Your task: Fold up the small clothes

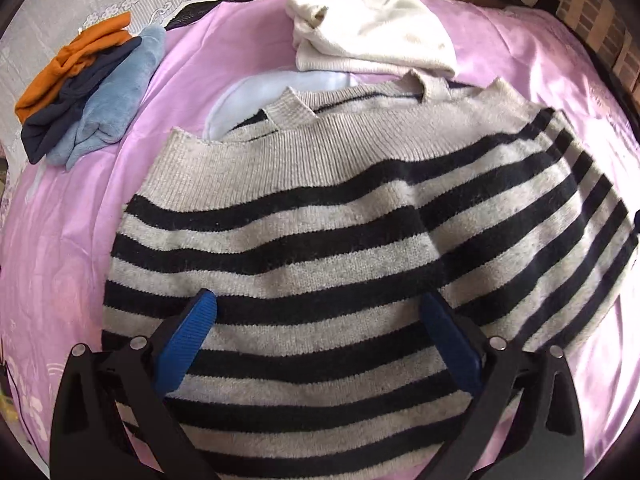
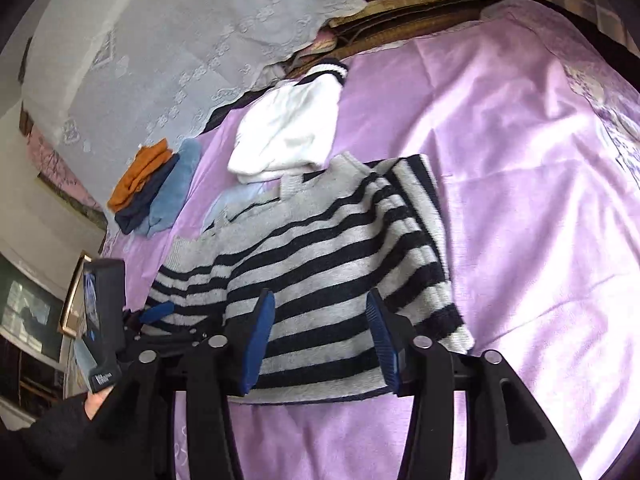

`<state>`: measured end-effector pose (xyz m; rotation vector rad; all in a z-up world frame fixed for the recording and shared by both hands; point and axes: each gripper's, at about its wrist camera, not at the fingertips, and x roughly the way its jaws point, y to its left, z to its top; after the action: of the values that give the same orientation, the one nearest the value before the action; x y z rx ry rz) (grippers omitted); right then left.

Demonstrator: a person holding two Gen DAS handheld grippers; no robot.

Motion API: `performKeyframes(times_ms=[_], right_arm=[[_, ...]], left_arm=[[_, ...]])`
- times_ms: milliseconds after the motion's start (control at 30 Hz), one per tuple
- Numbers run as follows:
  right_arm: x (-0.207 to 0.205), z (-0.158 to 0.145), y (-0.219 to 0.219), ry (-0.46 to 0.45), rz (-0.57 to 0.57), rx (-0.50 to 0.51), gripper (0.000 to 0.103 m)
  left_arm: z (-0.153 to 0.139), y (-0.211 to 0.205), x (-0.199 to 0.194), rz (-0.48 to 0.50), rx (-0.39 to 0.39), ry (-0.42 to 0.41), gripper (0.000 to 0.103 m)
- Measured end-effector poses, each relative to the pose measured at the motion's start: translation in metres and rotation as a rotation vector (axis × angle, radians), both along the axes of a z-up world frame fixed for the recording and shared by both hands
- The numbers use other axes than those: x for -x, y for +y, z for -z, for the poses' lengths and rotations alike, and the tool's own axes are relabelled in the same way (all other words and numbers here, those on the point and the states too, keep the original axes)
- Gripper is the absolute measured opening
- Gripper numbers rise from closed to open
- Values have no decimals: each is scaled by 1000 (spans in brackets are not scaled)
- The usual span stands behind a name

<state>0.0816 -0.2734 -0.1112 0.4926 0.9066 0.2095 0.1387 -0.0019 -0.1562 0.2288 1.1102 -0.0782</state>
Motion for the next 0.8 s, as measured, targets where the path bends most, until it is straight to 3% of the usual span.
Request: performKeyframes(times_ms=[200, 300, 500, 800], right_arm=[[2, 17, -58, 25, 169, -66, 62], [-2, 27, -67, 40, 189, -116, 64], [-19, 40, -54, 42, 128, -121, 65], [-49, 52, -39, 20, 28, -87, 64]], left_arm=[[-6, 8, -5, -56, 69, 34, 99], [-19, 7, -4, -60, 79, -6, 99], [-7, -9, -15, -51, 23, 18, 99], [3, -6, -13, -93, 36, 17, 99]])
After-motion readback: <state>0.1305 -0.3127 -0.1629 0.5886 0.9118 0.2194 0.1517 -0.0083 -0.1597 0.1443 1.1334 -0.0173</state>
